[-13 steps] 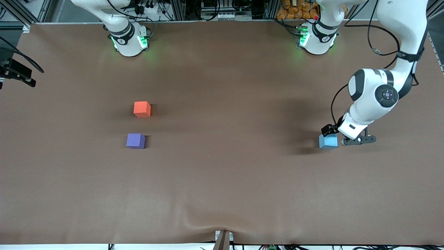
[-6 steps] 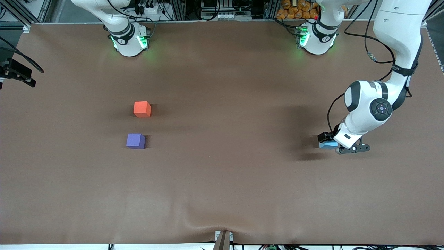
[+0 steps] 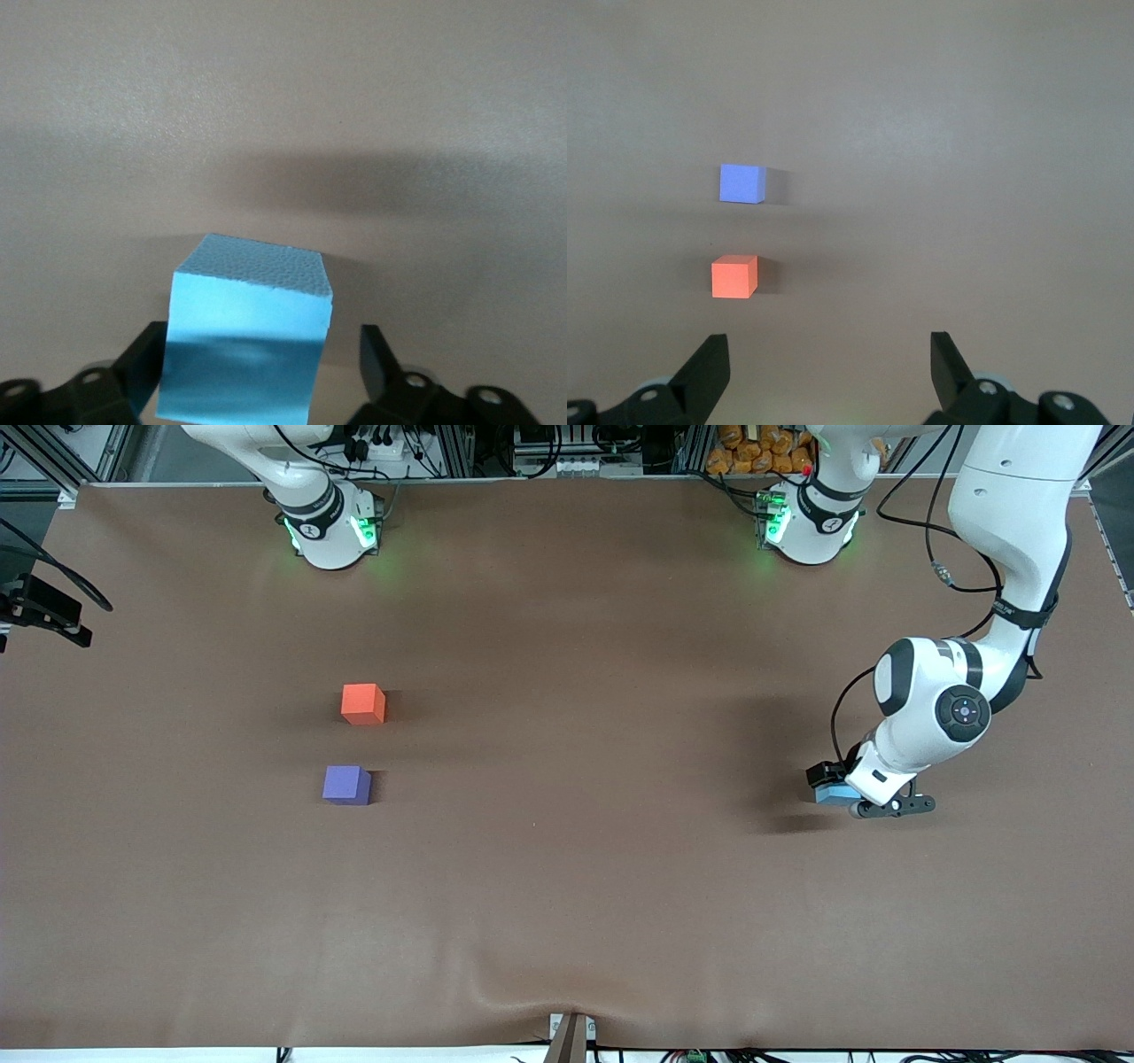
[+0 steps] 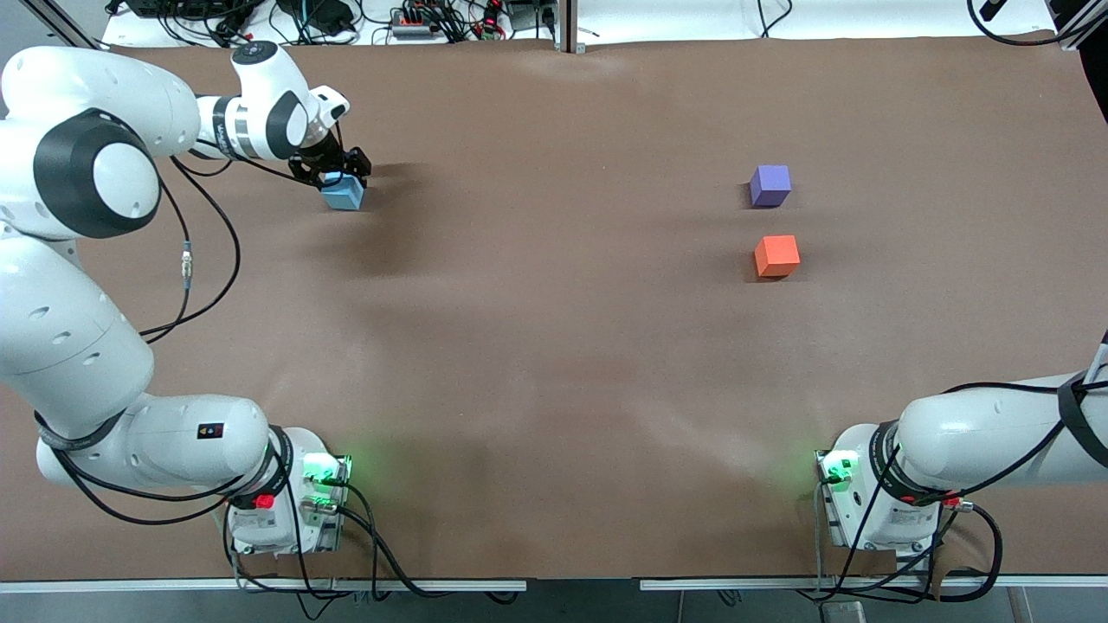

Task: Place blue block between orange and purple blocks
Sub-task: 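Lift the light blue cube and carry it toward the table middle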

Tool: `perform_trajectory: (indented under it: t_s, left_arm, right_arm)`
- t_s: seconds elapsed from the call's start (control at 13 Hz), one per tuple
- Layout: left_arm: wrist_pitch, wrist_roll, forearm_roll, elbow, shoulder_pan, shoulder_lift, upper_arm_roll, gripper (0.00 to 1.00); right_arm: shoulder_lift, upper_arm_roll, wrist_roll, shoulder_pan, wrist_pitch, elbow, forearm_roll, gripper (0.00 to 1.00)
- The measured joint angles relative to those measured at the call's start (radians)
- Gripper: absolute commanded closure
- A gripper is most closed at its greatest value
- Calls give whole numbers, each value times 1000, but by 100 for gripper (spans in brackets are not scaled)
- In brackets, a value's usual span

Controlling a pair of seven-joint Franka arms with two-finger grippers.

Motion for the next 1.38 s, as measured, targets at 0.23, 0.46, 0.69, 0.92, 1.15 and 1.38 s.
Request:
perform_trajectory:
  t_s: [0.23, 0.46, 0.69, 0.92, 1.15, 1.38]
  left_arm:
    - [0, 1, 1, 3, -10, 4, -11, 100]
    - [-1, 1, 1, 19, -83, -2, -28, 100]
    - [-82, -19, 0, 69, -236, -47, -46, 100]
    - [-277, -147, 0, 237, -414, -70, -76, 100]
    - [-335, -210, 0, 363, -564, -36, -76, 100]
    - [-335, -309, 0, 503, -637, 66, -75, 100]
  right_arm:
    - [0, 0, 0, 0, 0, 0, 0, 0]
    - [0, 0, 0, 0, 0, 0, 0, 0]
    - [0, 0, 0, 0, -1, 0, 0, 0]
    - [0, -1, 0, 0, -2, 0, 0, 0]
    - [2, -1, 0, -1, -3, -1, 0, 0]
    - [16, -1, 0, 0, -3, -4, -1, 0]
